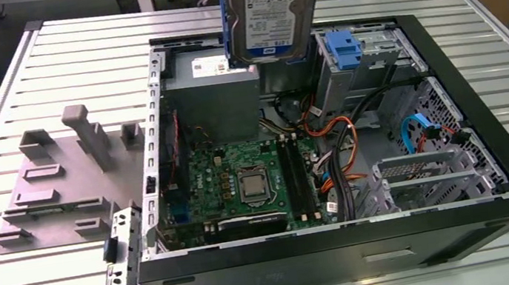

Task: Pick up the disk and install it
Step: 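Pick up the disk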

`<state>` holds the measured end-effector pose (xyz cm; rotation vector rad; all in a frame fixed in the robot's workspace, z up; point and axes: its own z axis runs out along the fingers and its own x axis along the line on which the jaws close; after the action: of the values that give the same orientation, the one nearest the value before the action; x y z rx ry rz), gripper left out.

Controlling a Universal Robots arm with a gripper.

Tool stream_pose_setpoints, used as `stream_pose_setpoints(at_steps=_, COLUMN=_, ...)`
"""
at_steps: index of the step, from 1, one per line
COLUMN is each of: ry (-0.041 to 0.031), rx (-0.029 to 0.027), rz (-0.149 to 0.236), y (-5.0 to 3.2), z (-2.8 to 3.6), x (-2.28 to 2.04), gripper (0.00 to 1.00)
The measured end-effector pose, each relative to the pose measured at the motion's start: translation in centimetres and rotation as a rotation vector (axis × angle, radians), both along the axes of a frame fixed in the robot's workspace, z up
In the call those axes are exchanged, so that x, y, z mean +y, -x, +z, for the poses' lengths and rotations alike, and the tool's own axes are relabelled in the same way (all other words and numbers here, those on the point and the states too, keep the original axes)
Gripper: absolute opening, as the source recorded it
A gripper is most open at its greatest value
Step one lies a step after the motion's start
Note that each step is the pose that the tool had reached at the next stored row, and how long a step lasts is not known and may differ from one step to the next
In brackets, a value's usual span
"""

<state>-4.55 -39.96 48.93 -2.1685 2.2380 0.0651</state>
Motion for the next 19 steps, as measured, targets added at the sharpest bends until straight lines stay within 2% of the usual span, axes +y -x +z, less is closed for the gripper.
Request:
stream_pose_setpoints(at_steps=12, ry=-0.0001, rx=-0.0001, rz=0.0, y=-0.04, z=-0.03, x=-2.47, gripper=0.35)
stream_pose_setpoints(at_steps=19, ry=0.0, rx=0.0, rz=0.0, y=-0.07, z=-0.04, x=-3.66, gripper=0.35)
